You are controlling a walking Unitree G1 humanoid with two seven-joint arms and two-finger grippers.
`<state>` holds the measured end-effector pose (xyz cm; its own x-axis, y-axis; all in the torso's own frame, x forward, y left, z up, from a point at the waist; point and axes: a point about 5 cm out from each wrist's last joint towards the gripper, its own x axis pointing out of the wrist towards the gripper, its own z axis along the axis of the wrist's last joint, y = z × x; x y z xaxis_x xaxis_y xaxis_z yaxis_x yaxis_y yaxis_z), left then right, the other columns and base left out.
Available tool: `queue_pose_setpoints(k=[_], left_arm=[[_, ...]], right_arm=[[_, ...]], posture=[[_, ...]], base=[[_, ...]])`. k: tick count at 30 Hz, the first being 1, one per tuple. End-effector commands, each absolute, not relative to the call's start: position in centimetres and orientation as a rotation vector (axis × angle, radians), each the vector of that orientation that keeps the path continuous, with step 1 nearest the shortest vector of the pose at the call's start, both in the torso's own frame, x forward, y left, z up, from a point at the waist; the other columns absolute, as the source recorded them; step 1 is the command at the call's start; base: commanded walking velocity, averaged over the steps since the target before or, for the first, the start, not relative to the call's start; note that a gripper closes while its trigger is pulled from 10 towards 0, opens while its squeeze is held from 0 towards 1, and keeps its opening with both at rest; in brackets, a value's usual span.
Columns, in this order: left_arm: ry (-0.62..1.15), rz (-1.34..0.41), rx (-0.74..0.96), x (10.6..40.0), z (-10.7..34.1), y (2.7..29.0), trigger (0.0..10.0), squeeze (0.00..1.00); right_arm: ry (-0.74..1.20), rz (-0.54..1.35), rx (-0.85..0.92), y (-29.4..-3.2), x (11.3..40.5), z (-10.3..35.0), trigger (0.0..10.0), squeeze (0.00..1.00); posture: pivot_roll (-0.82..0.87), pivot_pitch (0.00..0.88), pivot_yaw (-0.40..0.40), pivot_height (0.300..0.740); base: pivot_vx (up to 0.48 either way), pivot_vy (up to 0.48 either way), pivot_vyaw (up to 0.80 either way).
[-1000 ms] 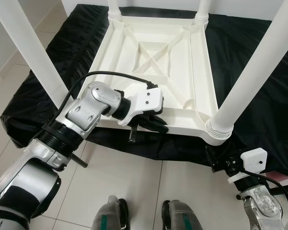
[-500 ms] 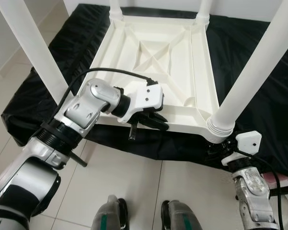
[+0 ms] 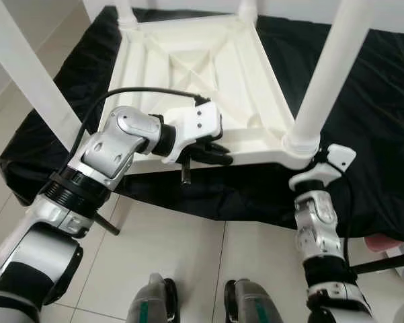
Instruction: Building children table
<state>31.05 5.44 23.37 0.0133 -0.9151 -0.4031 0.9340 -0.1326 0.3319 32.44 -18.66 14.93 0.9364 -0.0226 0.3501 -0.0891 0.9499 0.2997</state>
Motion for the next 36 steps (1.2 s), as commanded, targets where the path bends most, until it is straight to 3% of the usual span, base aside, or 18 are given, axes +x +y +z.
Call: queue_pose_setpoints(k=[1,7,14,24,36], left_arm=[[-0.075,-1.755,0.625,28.7,24.2,3.0,10.0,0.0],[-0.121,-1.78,0.565,27.7,24.3,1.8,10.0,0.0],[-0.146,-1.796,0.536,27.1,24.4,1.1,10.0,0.0],[-0.178,-1.858,0.388,25.5,24.7,-0.7,10.0,0.0],[-0.212,-1.992,0.3,23.8,25.7,-2.0,10.0,0.0]], right_arm=[[-0.391,0.155,0.369,-16.5,33.6,16.7,10.0,0.0],[-0.42,0.341,0.463,-15.5,35.8,19.4,10.0,0.0],[-0.457,0.393,0.476,-15.6,36.6,21.0,10.0,0.0],[-0.508,0.645,0.592,-14.2,37.4,24.4,10.0,0.0],[-0.572,0.715,0.593,-14.9,37.6,26.7,10.0,0.0]], posture=[[-0.01,0.072,0.028,0.74],[-0.01,0.078,0.019,0.74],[-0.01,0.078,0.016,0.74],[-0.01,0.085,0.013,0.74],[-0.02,0.087,0.021,0.74]], base=[[0.0,0.0,0.0],[0.0,0.0,0.0],[0.0,0.0,0.0],[0.0,0.0,0.0],[0.0,0.0,0.0]])
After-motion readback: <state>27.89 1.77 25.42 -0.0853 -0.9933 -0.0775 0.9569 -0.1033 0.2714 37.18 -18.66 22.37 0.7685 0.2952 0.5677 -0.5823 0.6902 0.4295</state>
